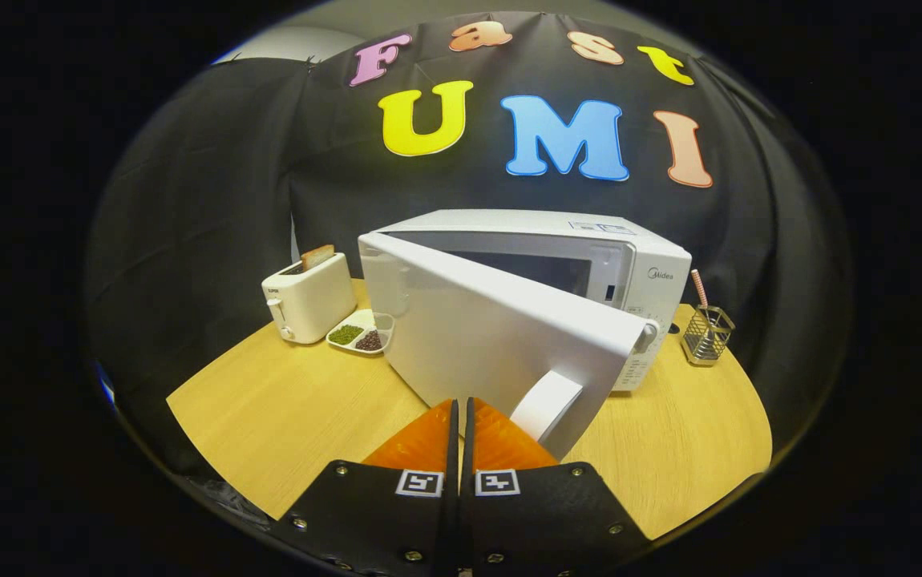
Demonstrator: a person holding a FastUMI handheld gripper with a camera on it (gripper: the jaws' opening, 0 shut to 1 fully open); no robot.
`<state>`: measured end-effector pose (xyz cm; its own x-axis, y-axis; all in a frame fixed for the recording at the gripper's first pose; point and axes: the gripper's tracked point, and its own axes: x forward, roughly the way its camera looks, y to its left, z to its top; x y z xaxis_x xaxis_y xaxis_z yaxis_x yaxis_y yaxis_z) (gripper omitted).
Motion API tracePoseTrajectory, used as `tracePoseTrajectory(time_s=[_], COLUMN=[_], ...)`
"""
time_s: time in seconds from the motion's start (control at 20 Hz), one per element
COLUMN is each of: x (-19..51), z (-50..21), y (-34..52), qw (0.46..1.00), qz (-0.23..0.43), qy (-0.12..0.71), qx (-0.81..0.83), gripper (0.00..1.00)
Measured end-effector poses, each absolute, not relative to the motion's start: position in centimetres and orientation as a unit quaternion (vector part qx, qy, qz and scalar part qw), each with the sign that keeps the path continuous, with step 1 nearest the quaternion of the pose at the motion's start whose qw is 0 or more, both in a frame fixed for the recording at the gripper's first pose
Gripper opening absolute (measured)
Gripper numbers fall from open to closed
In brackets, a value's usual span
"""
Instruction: Open the microwave, put the food inside, and close the microwave door.
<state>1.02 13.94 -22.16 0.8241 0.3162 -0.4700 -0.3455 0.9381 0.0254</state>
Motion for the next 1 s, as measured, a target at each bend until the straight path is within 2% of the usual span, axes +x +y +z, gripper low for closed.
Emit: tracePoseTrajectory(time_s=[1.0], x=[10.8], z=[-22.8], y=[10.5], qw=[0.964], qz=[0.124], qy=[0.232], qx=[-0.032], gripper=[0.01])
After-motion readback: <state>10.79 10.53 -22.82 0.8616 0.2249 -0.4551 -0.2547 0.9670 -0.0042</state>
